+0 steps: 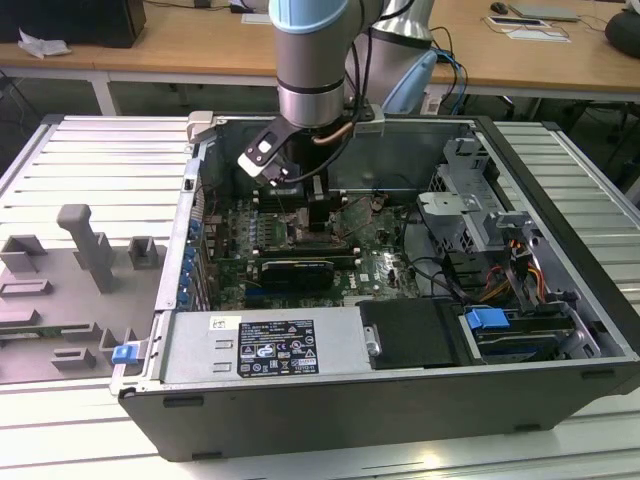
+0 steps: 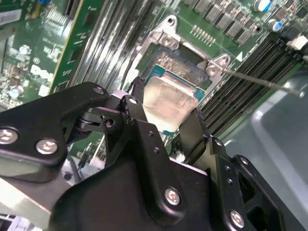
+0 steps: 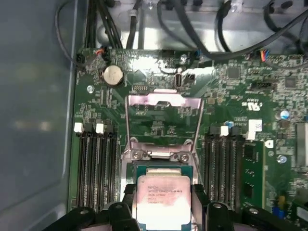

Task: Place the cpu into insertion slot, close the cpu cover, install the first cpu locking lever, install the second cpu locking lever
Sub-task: 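Place the cpu into insertion slot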

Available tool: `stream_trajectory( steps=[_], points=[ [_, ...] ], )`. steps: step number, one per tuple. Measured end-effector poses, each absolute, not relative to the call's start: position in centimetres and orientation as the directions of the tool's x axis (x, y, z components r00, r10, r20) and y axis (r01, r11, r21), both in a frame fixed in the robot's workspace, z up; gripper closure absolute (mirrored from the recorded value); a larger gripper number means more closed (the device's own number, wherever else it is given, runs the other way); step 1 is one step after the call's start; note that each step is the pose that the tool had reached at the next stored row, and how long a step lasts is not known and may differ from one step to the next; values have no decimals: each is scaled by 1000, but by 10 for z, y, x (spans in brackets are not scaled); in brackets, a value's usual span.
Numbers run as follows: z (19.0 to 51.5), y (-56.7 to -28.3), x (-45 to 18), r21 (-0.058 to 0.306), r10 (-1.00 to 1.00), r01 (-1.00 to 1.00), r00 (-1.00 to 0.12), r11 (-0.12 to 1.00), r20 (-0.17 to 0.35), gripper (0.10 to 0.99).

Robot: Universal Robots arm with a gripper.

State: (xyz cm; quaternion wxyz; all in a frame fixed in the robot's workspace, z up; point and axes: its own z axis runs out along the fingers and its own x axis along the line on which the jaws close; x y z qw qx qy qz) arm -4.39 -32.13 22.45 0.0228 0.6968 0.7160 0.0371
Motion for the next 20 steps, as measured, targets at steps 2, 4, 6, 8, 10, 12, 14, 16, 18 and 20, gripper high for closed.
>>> stream_trajectory(
  steps=[2, 4, 6, 8, 10, 12, 14, 16, 18, 20],
  points=[
    [219, -320, -47, 85, 1000, 996, -24, 22, 19, 549],
    [215, -320, -47, 85, 1000, 996, -1, -1, 19, 549],
    [214, -320, -47, 85, 1000, 996, 3, -5, 19, 549],
    [212, -320, -47, 85, 1000, 996, 3, -5, 19, 549],
    [210, -320, -47, 85, 1000, 996, 3, -5, 19, 549],
    [208, -320, -47, 85, 1000, 996, 4, -5, 19, 549],
    [206, -320, -46, 85, 1000, 996, 4, -6, 18, 549],
    [204, -320, -46, 85, 1000, 996, 5, -6, 17, 549],
    [203, -319, -46, 85, 1000, 996, 5, -7, 17, 549],
    [200, -318, -46, 85, 1000, 996, 5, -7, 16, 549]
  ],
)
